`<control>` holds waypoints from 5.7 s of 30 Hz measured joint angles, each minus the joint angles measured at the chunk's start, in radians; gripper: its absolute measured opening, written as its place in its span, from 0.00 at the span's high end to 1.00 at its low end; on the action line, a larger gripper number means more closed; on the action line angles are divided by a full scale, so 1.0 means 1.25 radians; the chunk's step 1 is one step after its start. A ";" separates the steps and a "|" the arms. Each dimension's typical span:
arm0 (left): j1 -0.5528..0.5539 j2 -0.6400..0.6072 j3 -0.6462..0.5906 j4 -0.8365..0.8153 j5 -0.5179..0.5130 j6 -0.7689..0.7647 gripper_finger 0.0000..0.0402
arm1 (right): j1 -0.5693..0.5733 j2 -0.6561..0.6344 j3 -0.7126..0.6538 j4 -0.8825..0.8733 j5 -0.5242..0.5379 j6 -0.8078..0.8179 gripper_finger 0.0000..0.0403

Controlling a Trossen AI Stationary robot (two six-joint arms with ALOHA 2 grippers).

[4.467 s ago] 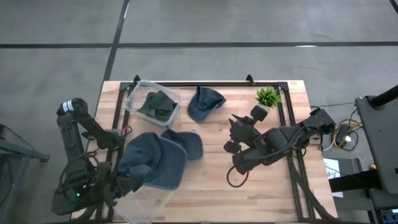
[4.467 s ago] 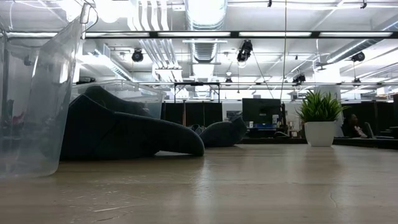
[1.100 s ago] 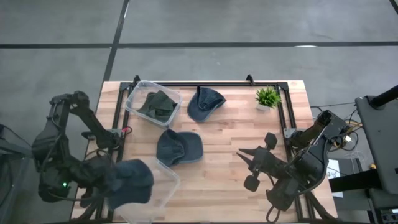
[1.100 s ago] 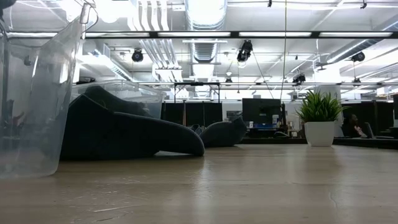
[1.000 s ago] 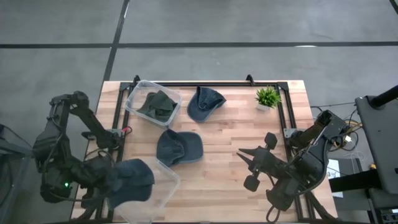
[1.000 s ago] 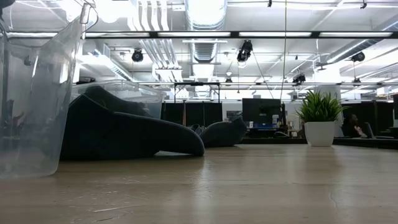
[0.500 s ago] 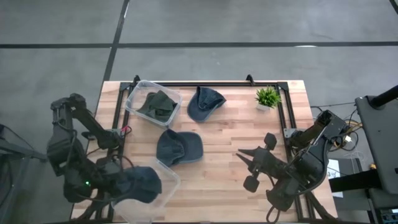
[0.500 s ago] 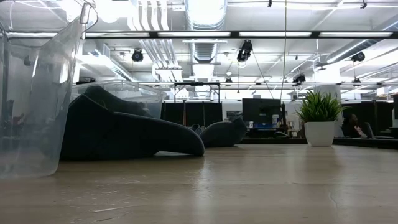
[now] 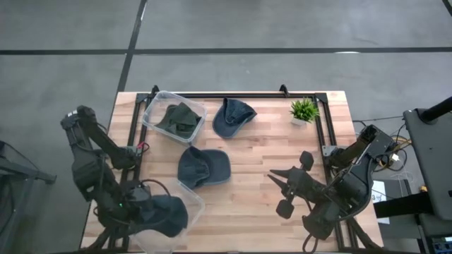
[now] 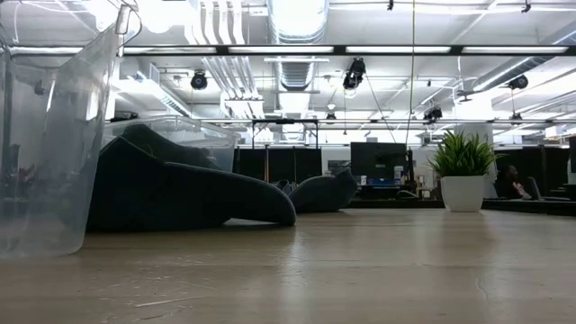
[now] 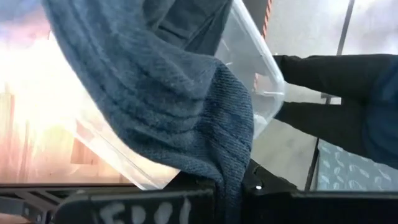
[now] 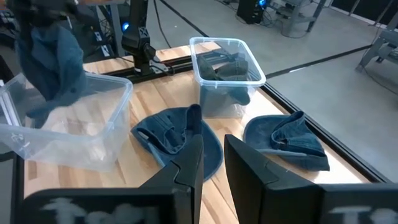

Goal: Pick & Place hat
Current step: Put the bottom right dark blue cap into the bottom transparent bin, then put the bottom dark blue cap into the bottom transparent bin

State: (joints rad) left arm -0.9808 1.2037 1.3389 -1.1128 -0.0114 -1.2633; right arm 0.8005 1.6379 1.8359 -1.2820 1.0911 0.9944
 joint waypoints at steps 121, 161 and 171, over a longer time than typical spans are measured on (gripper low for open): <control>0.149 -0.156 -0.317 0.214 -0.024 -0.108 0.52 | 0.000 0.000 0.000 0.034 -0.021 -0.057 0.85; 0.123 -0.167 0.024 0.083 -0.608 0.126 0.52 | -0.313 0.028 -0.201 0.411 -0.677 -0.737 0.85; 0.124 -0.167 0.024 0.081 -0.671 0.072 0.52 | -0.423 0.028 -0.332 0.577 -0.832 -0.871 0.85</control>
State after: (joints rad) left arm -0.8264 0.9955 1.3693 -1.0120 -0.8499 -1.1738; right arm 0.2719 1.6730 1.4203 -0.5605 0.0509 -0.0948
